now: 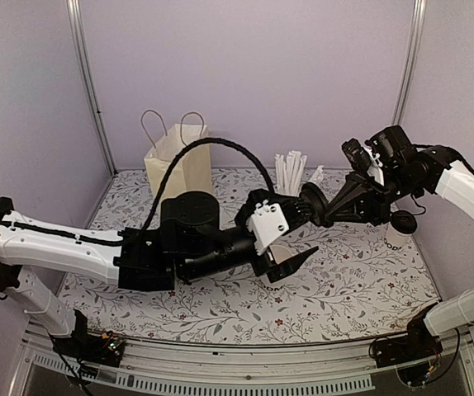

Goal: Pack the takeout coffee

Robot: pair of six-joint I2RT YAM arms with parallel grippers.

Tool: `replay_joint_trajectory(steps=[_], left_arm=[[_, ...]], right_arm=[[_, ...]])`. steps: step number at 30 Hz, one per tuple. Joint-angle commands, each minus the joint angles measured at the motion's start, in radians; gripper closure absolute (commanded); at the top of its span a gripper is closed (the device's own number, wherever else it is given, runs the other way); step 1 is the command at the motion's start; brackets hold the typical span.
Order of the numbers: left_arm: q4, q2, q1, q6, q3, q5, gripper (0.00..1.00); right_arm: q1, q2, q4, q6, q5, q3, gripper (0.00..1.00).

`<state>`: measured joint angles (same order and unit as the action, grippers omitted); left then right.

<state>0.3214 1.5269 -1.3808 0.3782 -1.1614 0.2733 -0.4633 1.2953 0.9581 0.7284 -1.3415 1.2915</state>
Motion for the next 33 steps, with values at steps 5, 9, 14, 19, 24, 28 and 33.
replay_joint_trajectory(steps=[5,9,14,19,24,28,33], left_arm=[[0.134,0.052,-0.012,0.135,0.001,0.126,0.04],[0.168,0.071,-0.009,0.168,0.005,0.136,0.04],[0.151,0.085,0.005,0.157,-0.006,0.062,0.05],[0.149,0.105,0.015,0.152,-0.024,0.045,0.06],[0.181,0.127,0.03,0.136,-0.027,0.053,0.06],[0.213,0.15,0.041,0.118,-0.041,0.055,0.08],[0.239,0.178,0.055,0.093,-0.06,0.026,0.1]], right_arm=[[0.002,-0.031,-0.054,-0.096,-0.144,-0.063,0.95],[0.003,-0.045,-0.074,-0.135,-0.157,-0.082,0.95],[0.005,-0.054,-0.09,-0.158,-0.156,-0.085,0.94],[0.011,-0.06,-0.104,-0.181,-0.171,-0.09,0.94],[0.015,-0.059,-0.111,-0.191,-0.18,-0.094,0.93],[0.017,-0.066,-0.128,-0.203,-0.18,-0.108,0.91],[0.018,-0.069,-0.137,-0.211,-0.18,-0.113,0.91]])
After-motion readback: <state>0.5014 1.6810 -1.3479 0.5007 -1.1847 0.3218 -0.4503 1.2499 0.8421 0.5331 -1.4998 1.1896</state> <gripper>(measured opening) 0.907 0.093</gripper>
